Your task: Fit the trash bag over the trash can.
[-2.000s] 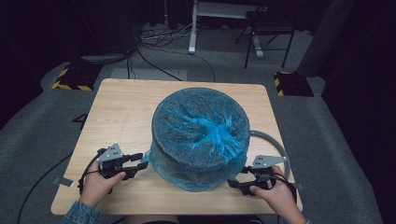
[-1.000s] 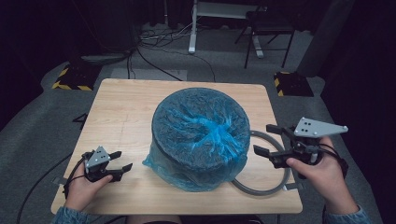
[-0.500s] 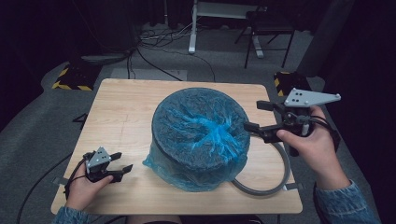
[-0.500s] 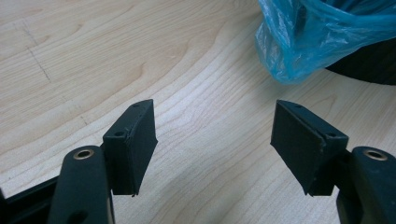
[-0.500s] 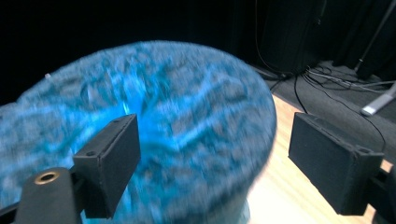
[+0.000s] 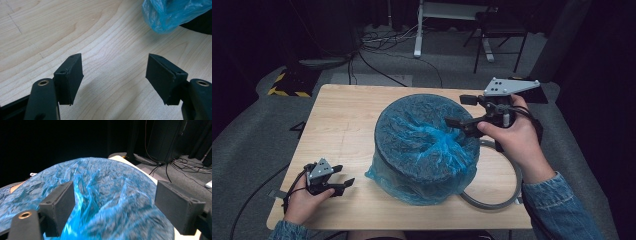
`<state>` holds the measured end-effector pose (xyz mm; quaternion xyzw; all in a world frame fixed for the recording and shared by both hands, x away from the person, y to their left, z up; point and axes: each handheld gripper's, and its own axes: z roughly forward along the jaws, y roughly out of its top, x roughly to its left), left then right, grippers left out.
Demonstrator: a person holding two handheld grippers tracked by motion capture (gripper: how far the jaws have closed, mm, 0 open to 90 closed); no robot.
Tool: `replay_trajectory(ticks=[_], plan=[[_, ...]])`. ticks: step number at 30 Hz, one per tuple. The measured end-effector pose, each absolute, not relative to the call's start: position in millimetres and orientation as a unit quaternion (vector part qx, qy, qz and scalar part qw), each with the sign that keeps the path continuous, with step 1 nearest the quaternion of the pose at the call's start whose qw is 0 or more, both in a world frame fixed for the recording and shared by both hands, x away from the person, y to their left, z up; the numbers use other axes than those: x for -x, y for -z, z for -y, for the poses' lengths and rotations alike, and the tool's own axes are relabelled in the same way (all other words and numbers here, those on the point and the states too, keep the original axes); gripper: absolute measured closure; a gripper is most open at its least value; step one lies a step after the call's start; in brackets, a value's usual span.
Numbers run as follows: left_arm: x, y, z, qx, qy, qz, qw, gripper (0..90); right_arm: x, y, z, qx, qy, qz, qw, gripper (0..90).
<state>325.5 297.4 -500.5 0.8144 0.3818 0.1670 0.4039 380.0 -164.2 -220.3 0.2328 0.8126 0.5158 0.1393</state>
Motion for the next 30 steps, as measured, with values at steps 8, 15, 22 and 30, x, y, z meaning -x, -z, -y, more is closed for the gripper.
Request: replay_trajectory(ticks=[8,15,22,30], plan=[[-328,504,-299,-0.812,-0.160,-0.395,0.398,30.0,-389,225,135,-0.222,-0.517,-0.816,0.130,16.3],[-329,504,-298,-0.816,-0.160,-0.394,0.390,30.0,-393,234,108,-0.214,-0.513,-0.822,0.121,16.1],[-330,505,-296,-0.822,-0.152,-0.399,0.376,30.0,-398,249,89,-0.216,-0.495,-0.834,0.114,16.1],[-330,505,-296,-0.822,-0.153,-0.401,0.375,30.0,-405,269,74,-0.229,-0.453,-0.855,0.107,16.5]])
